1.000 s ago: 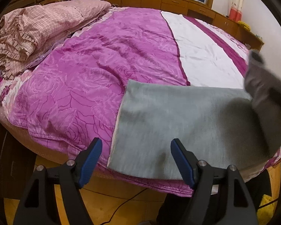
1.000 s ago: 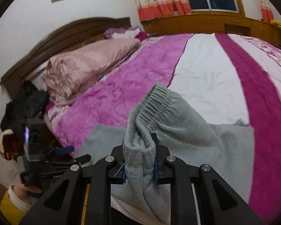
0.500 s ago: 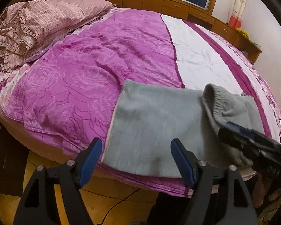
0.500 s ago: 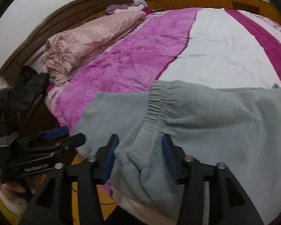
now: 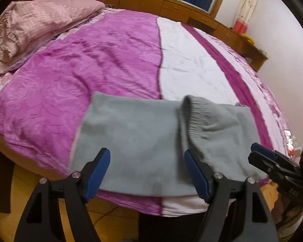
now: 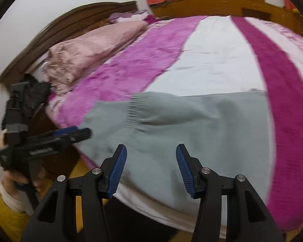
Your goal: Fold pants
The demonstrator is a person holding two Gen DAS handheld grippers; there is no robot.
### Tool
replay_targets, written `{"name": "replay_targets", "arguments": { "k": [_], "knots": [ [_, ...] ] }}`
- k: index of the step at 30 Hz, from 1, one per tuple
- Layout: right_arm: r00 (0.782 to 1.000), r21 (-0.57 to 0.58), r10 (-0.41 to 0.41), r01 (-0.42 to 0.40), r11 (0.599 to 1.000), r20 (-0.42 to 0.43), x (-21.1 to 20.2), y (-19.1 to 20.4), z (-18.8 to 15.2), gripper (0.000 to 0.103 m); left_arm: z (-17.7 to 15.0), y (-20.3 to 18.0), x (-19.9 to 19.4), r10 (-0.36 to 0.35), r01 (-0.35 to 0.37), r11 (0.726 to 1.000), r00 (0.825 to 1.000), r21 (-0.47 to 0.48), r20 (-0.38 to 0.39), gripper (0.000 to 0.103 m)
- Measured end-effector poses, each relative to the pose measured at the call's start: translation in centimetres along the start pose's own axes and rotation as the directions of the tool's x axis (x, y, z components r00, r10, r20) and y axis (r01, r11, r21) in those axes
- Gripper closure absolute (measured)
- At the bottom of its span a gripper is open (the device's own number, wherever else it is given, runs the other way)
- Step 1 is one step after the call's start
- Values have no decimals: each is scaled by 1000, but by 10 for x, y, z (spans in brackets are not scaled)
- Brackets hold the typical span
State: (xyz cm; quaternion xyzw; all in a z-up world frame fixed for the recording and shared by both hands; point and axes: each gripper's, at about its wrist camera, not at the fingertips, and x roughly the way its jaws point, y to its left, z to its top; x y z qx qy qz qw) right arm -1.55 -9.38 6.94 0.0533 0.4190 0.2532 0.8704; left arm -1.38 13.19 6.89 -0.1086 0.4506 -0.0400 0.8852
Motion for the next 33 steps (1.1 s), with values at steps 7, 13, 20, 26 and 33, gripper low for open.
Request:
{"name": "replay_targets", "arguments": {
  "k": [7,13,20,26,33],
  "knots": [
    [989,38,-147,147,988,-1,-22,-45,-15,58,3,-36,17,-58,59,998,997,31,-40,24],
    [985,78,-167,169,983,-30,-19,-72,-32,58,-1,-57,44,-68,71,997,993,25,-101,24],
    [984,28,-177,178,984,-32,-8,-76,-48,58,-8,-62,59,-18,18,1000,995,0,-97,35],
    [988,32,-154,154,987,-17,-7,-79,-51,58,-8,-79,49,-15,17,996,1000,83,-26,67],
    [990,33,-141,141,990,-5,-6,-80,-53,58,-11,-68,64,-40,40,999,997,0,-59,67]
  ]
}}
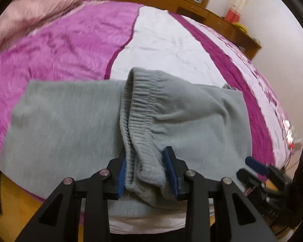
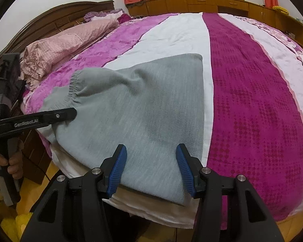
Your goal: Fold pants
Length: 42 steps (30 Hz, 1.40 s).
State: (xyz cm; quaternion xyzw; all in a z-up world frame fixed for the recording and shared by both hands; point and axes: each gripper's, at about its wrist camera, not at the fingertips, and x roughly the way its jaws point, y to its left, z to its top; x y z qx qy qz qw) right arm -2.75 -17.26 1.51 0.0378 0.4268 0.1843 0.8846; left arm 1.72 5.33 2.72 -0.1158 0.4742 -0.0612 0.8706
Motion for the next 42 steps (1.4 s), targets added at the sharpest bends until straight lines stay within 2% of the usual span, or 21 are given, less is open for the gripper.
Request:
{"name": "replay_targets", "arguments": {
  "k": [8,10,15,21,31,36,42],
  "knots": [
    [1000,4,13,-13,1000,7,-1,-2,-2,58,3,0,8,-3,4,1000,999,-11,41,64],
    [1000,6,16,-16,1000,7,-3,-2,-1,58,3,0,6,-5,5,1000,999,-17,54,73],
    [999,46,44,-45,998,16,-14,-6,2,58,3,1,-9,-46,49,998,994,-34,98,80],
    [998,79,22,-27,996,64,-33,-17,-1,58,7,-9,-30,-81,83,997,983,-6,164,85],
    [994,174,-8,-12,985,113,-46,-40,0,58,28,-37,-81,-149,126,986,959,104,243,85],
    [993,170,-11,-9,985,115,-47,-41,-2,58,39,-32,-101,-151,127,986,953,105,264,85],
    [993,156,-9,-9,988,114,-46,-37,-3,58,44,-11,-126,-105,81,993,944,90,313,85]
  ]
}}
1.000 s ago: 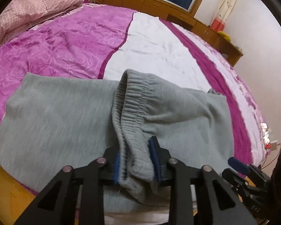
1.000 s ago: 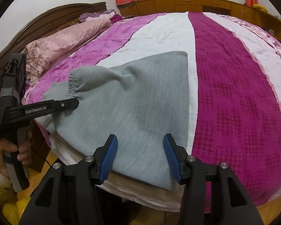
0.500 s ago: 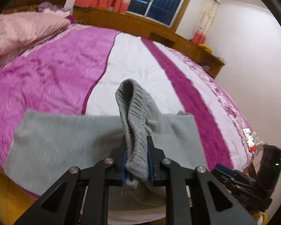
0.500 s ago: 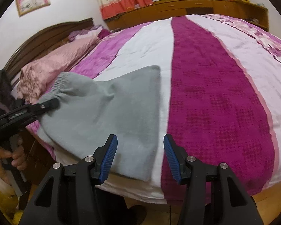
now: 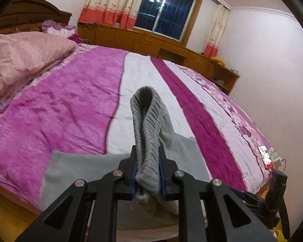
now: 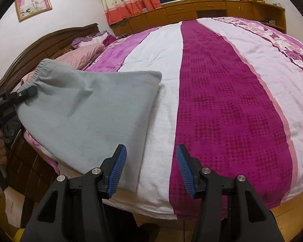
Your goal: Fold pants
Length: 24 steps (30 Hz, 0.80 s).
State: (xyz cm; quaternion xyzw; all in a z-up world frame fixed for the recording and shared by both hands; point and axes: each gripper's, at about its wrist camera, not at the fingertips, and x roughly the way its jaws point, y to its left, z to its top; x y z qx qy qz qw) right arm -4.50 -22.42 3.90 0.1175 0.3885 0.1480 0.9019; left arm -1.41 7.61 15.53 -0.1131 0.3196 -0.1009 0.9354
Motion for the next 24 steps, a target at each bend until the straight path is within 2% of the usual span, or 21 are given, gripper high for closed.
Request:
{"name": "replay_targets", "arguments": {
  "k": [8,13,15,17,18,21,24],
  "knots": [
    [1000,-32,-7,7,999,-14,5,7,-2,58,-16,64,0,94,-97,990,995,-98,-37,85],
    [999,-52,-6,5,999,-32,10,13,-3,58,-36,110,21,139,-153,978,985,-143,-107,85],
    [999,-66,-7,5,998,-38,11,17,-3,58,-48,128,37,141,-169,971,976,-170,-164,83],
    [999,-83,-12,8,996,-44,13,21,-5,58,-60,141,47,152,-195,962,964,-190,-216,79],
    [999,-91,-15,11,996,-47,13,23,-6,58,-64,144,48,160,-206,959,960,-196,-228,74],
    [998,-101,-24,18,995,-60,16,24,-8,58,-74,151,39,144,-187,960,968,-209,-207,71],
    [997,-97,-26,19,995,-74,20,23,-8,58,-78,152,29,166,-203,965,963,-167,-211,69]
  ]
}}
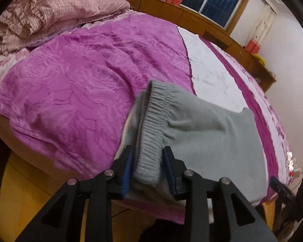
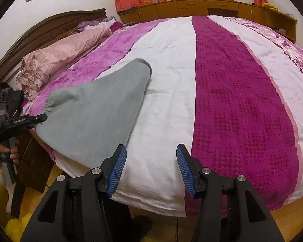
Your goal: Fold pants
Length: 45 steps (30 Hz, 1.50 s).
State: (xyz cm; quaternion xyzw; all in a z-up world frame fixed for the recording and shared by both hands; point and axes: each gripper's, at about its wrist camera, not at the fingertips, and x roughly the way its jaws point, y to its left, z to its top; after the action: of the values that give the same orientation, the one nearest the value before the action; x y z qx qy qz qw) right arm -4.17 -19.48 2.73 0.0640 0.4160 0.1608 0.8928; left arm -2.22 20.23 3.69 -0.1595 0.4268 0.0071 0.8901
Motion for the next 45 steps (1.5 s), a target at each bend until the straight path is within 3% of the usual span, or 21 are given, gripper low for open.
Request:
{"name": "replay_targets", "arguments": {
  "k": [4,10,16,24,28,32,33,40,45],
  "knots": [
    [1000,-4,3,-3,1000,-8,2,2,0,58,-7,-1,-12,47,-47,998,999,37,13,59],
    [1000,-16,9,-9,1000,-12,3,7,2,58,-5,-13,-33,74,-77,995,996,65,40,60],
    [1000,-40,23,-22,999,12,1,16,27,58,11,-41,-53,25,-37,993,994,112,105,60],
    [997,-15,75,-75,997,-3,36,39,84,58,49,-79,1,-35,29,996,997,80,71,64],
    [994,17,107,-107,994,-31,70,48,106,58,54,-80,33,37,-42,993,998,112,53,68],
    [996,-2,60,-60,998,-73,105,49,114,58,55,-64,55,64,-65,994,998,91,20,73],
    [995,-6,55,-56,998,-81,110,47,114,58,55,-60,58,65,-66,994,998,86,17,78],
    [996,-38,44,-48,998,-78,124,43,110,60,56,-55,65,67,-68,991,998,117,11,81],
    [995,-32,41,-44,999,-92,110,45,110,60,54,-58,45,61,-61,992,998,111,-3,81]
  ]
}}
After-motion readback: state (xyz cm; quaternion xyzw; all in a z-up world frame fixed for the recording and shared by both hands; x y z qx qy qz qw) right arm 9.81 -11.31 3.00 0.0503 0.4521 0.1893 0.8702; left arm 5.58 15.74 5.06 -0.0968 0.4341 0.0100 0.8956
